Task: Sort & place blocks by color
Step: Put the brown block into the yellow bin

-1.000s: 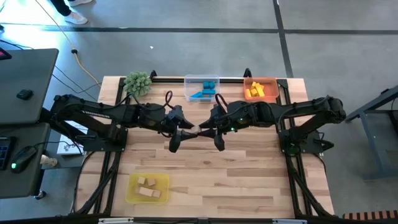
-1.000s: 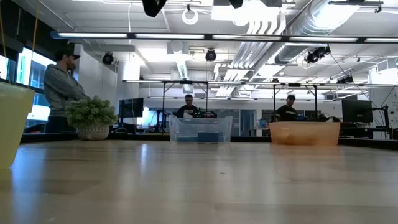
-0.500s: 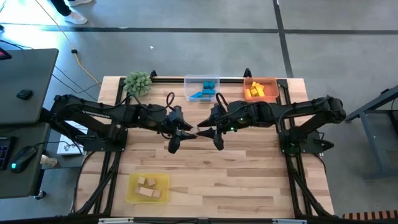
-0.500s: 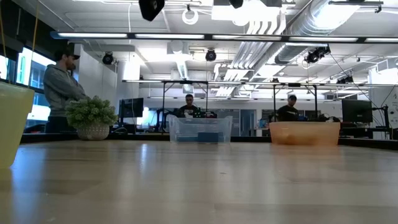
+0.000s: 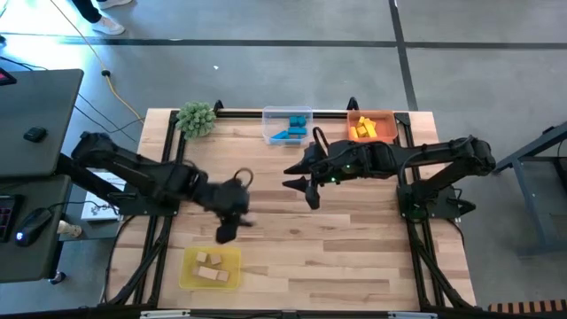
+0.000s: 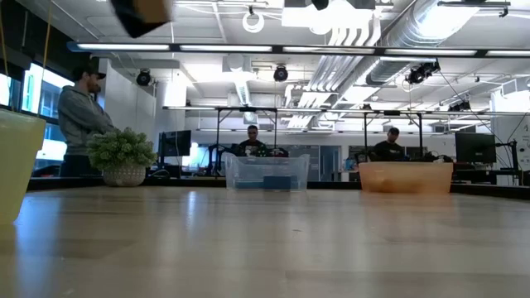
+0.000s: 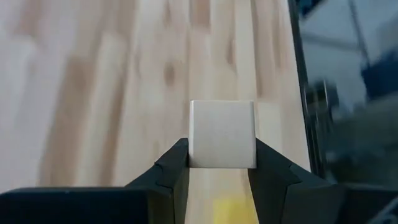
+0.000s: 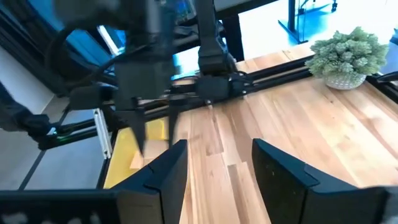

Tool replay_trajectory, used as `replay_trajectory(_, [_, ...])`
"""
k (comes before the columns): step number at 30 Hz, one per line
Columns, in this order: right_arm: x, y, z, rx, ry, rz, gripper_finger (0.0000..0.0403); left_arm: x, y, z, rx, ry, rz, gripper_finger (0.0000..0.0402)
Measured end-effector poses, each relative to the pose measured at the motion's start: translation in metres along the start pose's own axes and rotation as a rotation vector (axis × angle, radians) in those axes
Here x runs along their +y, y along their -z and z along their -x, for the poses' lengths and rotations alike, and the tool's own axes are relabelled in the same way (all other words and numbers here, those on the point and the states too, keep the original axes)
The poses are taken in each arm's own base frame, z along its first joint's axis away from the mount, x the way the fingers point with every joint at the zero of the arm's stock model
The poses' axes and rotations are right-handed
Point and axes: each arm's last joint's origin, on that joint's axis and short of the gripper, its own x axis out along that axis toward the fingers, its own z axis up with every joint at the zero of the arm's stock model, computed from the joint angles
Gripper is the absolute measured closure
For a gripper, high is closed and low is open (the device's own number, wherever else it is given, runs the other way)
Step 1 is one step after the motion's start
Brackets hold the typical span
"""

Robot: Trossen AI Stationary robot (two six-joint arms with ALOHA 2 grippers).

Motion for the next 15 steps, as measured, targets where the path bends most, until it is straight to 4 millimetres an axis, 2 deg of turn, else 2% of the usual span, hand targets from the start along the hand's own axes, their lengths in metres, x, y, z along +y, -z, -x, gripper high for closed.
replay_trajectory(7, [-0.014, -0.004, 0.000, -0.008, 0.042, -0.014, 0.0236, -0.036, 0.044, 0.007, 0.251, -0.001, 0.011, 0.0298])
replay_trajectory(15, [-0.026, -0.007, 0.000, -0.015, 0.073, -0.027, 0.0235, -0.070, 0.074, 0.017, 0.328, 0.033, 0.069, 0.0298])
